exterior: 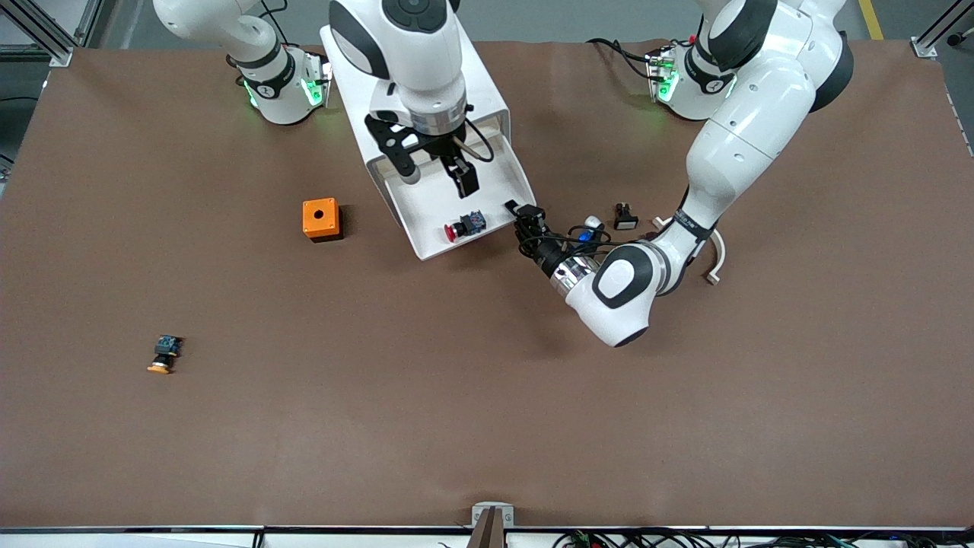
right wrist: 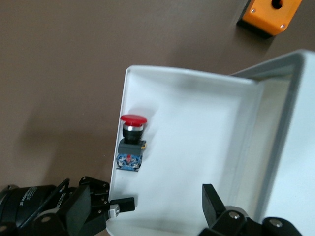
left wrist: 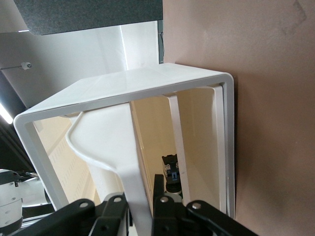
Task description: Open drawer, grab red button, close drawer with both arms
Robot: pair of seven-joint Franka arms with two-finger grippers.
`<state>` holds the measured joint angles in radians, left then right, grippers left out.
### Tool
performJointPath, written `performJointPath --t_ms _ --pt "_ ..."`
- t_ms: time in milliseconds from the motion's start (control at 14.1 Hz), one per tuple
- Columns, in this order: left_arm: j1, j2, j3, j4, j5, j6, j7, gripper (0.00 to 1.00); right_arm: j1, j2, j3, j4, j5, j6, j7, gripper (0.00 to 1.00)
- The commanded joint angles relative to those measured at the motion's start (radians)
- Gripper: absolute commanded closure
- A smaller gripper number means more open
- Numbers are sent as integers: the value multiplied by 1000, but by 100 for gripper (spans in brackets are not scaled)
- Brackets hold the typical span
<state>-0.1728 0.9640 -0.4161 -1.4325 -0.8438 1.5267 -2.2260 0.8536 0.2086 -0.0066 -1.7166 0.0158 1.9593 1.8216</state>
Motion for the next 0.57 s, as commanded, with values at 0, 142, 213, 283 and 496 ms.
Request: performJointPath --t_ms 0,142,213,283,496 --pt "9 2 3 3 -4 32 12 51 36 37 -10 18 -19 44 25 0" --pt "21 4 3 23 -4 61 31 0 42 60 -10 18 -23 84 25 0" --pt "22 2 3 33 -3 67 60 0 42 64 -10 18 -28 93 25 0" --pt "24 4 3 50 -3 67 110 0 42 74 -10 18 -34 101 25 0" --pt "44 -5 2 76 -1 67 289 0 28 95 -15 20 -53 115 25 0"
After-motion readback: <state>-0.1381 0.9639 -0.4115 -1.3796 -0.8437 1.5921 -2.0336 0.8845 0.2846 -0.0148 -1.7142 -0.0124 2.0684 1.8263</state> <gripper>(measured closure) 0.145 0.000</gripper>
